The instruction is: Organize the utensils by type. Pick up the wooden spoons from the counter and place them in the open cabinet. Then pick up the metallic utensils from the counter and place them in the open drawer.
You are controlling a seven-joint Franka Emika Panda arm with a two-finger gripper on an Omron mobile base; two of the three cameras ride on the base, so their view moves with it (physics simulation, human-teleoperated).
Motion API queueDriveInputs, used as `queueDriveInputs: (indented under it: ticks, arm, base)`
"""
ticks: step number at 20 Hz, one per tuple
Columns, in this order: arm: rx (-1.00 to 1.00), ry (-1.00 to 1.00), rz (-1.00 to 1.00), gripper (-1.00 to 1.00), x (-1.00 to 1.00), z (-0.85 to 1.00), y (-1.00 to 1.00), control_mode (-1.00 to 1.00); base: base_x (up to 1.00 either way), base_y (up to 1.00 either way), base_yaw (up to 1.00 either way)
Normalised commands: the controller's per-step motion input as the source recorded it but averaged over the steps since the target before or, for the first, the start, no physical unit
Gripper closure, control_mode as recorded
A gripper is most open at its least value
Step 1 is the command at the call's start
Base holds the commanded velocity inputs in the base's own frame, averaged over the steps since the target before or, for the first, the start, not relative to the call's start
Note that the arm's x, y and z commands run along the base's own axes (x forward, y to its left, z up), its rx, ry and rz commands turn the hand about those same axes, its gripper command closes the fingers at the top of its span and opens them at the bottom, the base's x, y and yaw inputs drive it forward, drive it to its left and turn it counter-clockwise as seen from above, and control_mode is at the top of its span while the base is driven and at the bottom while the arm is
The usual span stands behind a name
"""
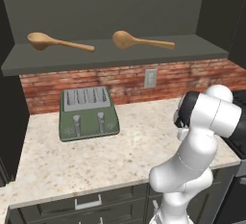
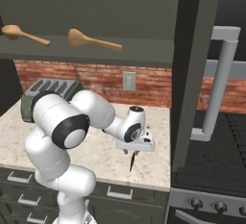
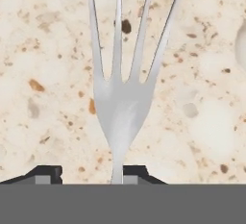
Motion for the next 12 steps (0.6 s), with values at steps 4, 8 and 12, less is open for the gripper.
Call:
queueDriveInputs:
  ticks: [4,8,12]
  arm:
    - [0.00,-0.03,0.00,-1.00,-0.02,-0.02,-0.22,-1.00]
    - [-0.01,-0.07,0.00,-1.00,-0.12,0.00,-0.04,-1.00]
    - [-0.01,-0.06,0.00,-1.00,-0.10,0.00,0.00,-1.00]
  base:
    - [0.00,0.00,0.00]
    - [0.00,0.00,0.00]
    - [0.00,0.00,0.00]
